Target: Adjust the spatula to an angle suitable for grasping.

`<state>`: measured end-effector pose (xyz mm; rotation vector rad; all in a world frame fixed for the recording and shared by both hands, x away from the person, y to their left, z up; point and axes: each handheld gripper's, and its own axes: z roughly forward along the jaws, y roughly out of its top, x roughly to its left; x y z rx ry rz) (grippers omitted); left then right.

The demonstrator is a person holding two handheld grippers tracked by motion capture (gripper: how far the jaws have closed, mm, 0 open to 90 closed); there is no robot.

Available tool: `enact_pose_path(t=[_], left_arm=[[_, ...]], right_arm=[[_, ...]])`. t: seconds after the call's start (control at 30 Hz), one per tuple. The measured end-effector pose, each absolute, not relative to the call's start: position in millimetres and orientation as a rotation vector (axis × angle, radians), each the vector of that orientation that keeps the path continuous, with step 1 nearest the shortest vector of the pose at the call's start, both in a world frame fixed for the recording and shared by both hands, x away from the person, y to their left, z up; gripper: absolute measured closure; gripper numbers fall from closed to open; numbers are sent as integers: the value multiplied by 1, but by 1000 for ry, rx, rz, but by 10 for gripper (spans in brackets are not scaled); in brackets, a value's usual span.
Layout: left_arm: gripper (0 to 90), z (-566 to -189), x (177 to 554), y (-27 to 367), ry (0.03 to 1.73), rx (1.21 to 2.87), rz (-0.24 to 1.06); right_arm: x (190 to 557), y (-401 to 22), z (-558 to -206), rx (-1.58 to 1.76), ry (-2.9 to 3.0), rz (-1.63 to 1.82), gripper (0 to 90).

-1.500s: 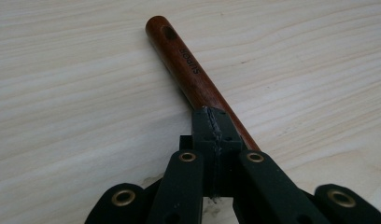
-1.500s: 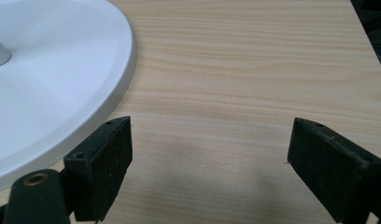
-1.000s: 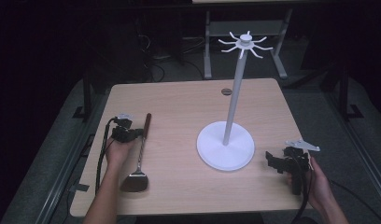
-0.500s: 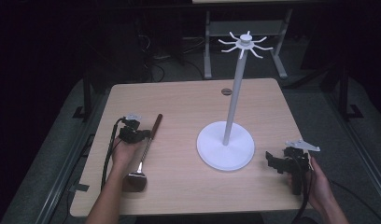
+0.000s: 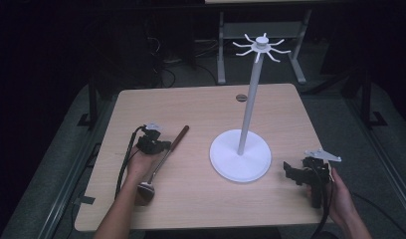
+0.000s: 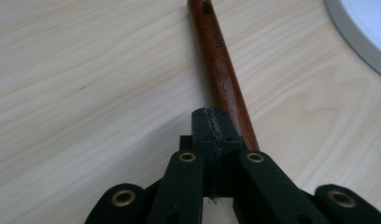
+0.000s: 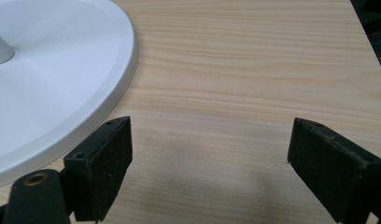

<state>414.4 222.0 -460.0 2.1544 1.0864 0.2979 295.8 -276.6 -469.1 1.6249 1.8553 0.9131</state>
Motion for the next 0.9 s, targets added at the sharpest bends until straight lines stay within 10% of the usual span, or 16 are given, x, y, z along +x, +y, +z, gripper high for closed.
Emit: enact_pose_path(t=[0.9], left_arm=[[806,-433,407,202,992,2260,212]], right_arm=[[295,-277,-468,1625,1855,921,133]])
